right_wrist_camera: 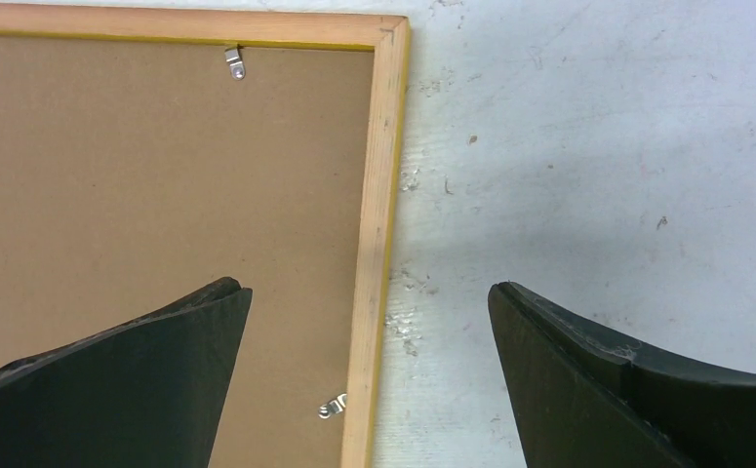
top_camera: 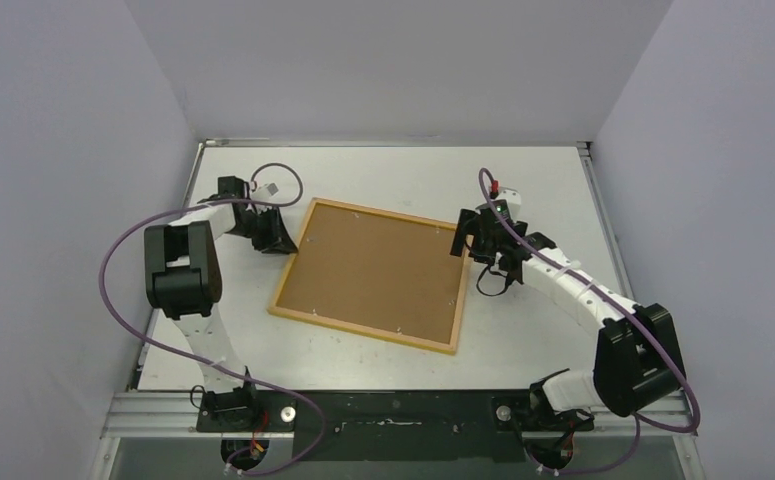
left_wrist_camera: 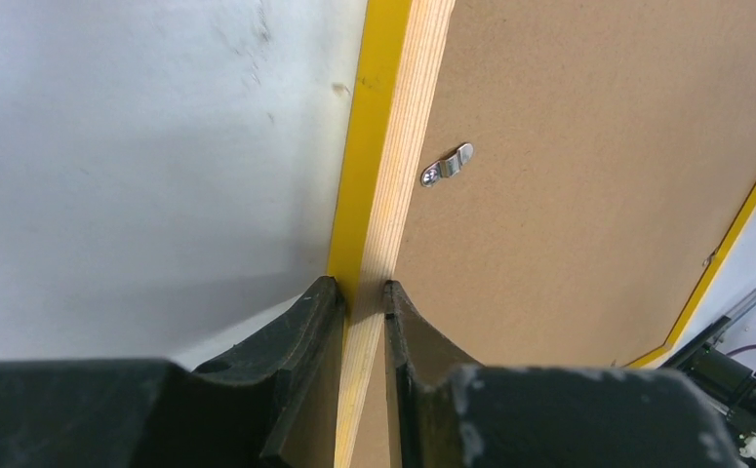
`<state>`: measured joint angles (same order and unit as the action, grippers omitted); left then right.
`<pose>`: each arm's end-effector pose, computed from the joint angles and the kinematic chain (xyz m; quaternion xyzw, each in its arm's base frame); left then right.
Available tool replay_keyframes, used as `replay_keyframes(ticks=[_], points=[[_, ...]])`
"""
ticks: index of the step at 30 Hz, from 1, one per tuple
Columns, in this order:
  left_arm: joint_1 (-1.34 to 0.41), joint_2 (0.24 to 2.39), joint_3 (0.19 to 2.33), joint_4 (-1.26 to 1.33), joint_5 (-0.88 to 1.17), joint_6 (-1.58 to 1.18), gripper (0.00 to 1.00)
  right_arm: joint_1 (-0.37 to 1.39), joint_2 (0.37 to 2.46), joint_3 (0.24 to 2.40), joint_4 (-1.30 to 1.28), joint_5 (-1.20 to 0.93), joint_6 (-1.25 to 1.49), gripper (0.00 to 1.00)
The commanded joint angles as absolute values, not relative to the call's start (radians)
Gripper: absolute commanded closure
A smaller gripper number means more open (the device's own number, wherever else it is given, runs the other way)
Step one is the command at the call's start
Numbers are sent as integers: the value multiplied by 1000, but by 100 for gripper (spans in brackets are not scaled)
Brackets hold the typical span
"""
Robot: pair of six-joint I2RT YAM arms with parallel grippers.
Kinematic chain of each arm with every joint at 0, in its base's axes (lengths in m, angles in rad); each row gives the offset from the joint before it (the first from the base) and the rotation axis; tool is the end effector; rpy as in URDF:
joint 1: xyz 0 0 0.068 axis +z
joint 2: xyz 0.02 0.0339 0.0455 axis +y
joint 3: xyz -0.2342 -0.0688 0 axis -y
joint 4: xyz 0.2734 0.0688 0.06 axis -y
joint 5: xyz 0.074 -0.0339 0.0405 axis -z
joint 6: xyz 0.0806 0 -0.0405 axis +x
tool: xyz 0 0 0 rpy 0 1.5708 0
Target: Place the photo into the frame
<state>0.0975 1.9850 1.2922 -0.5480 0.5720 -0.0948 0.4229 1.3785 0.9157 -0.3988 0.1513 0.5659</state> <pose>0.4112 -0.0036 0.0653 -0.0447 0.9464 -0.2781 0.1580 0.3212 0.1312 0.1584 0.0930 0.9308 0.1019 0.3384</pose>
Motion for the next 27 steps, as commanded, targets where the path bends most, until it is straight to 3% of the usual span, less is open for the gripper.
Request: replay_keyframes(ticks=[1,13,20,27], points=[[54,1929,1196,-552,590,-128,100,398,1357,902,-379,144,574,0],[-25,1833,1008,-521,649,-111,100,309,1511,969,-281,10,519,0],[-74,1790,957,-514,746,-99,100,486,1723,1202,-159,-179,462,1],[-15,1792,953,-517,877,-112,100,622,1895,1340,-9,-421,345,6]])
